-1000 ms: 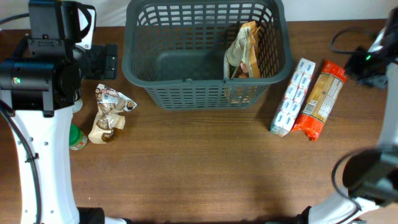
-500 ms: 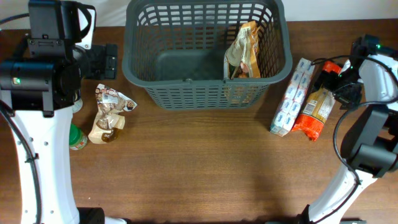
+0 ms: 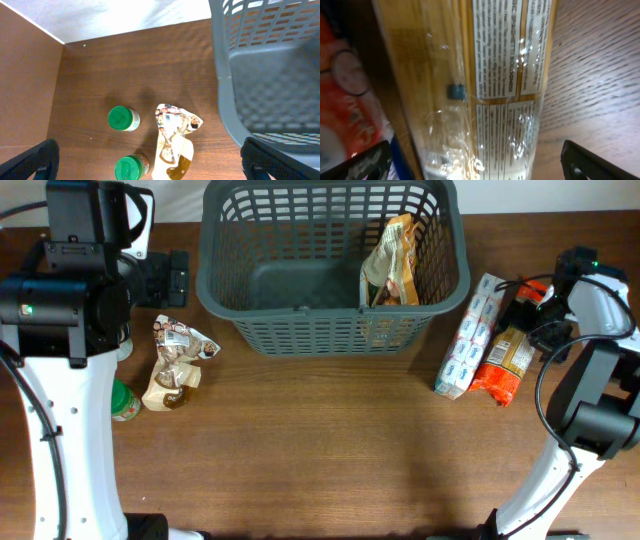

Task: Pack container
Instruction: 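Lift the spaghetti package with the right gripper over the basket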

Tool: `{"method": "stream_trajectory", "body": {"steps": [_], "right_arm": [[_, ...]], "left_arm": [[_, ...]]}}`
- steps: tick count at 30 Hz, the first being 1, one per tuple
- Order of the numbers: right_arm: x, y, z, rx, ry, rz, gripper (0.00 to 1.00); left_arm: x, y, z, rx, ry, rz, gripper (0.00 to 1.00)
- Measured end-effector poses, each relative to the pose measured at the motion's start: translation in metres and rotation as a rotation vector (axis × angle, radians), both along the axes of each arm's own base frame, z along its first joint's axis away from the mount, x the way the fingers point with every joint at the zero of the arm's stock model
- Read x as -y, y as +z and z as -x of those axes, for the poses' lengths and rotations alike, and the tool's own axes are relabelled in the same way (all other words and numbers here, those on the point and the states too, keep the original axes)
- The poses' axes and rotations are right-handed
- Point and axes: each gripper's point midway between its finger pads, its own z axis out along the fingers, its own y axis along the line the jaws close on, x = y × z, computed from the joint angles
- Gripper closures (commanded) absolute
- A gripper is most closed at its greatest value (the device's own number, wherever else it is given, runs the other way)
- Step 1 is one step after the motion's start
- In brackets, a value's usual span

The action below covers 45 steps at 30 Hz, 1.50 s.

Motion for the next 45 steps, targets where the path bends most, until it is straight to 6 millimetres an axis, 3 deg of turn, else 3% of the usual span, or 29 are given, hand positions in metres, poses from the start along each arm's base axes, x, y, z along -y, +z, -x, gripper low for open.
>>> {"method": "stream_trajectory", "body": {"steps": [6,10,12,13,14,25,29,31,33,36,37,39,40,41,43,45], "right_arm": [[-0.002,-0.009,0.004,-0.014,-0.018,-0.005,0.17],[-0.002,-0.012,0.008,-0.026,-0.020,-0.005,0.37],[-0.004,-0.014,0.009,-0.030,-0.018,-0.007,0.65],[-0.004,-0.015,0.009,-0.032,-0.021,-0.008,0.91],[-0.005,-0.016,0.010,-0.033,-0.020,-0.007,0.96],[-0.009,-0.001,0.026,-0.079,-0.021,-0.013,0.96],[-0.009,0.021,0.032,-0.083,-0.021,-0.004,0.96],[-0.006,0.048,0.026,-0.026,-0.022,0.019,0.96],[-0.001,0.091,0.013,0.089,-0.024,0.060,0.96],[0.003,0.186,0.002,0.331,-0.028,0.148,0.96],[0.001,0.231,0.005,0.440,-0.028,0.186,0.96],[-0.007,0.289,0.020,0.578,-0.014,0.235,0.96],[-0.015,0.318,0.030,0.649,0.014,0.261,0.96],[-0.035,0.359,0.046,0.764,0.096,0.290,0.96],[-0.065,0.390,0.059,0.865,0.244,0.307,0.96],[-0.109,0.409,0.070,0.948,0.457,0.301,0.96]], "left_arm": [[0.000,0.000,0.000,0.000,0.000,0.000,0.01],[0.000,0.000,0.000,0.000,0.000,0.000,0.01],[0.000,0.000,0.000,0.000,0.000,0.000,0.01],[0.000,0.000,0.000,0.000,0.000,0.000,0.01],[0.000,0.000,0.000,0.000,0.000,0.000,0.01],[0.000,0.000,0.000,0.000,0.000,0.000,0.01],[0.000,0.000,0.000,0.000,0.000,0.000,0.01],[0.000,0.000,0.000,0.000,0.000,0.000,0.01],[0.000,0.000,0.000,0.000,0.000,0.000,0.01],[0.000,0.000,0.000,0.000,0.000,0.000,0.01],[0.000,0.000,0.000,0.000,0.000,0.000,0.01],[0.000,0.000,0.000,0.000,0.000,0.000,0.01],[0.000,0.000,0.000,0.000,0.000,0.000,0.01],[0.000,0.000,0.000,0.000,0.000,0.000,0.01],[0.000,0.000,0.000,0.000,0.000,0.000,0.01],[0.000,0.000,0.000,0.000,0.000,0.000,0.01]]}}
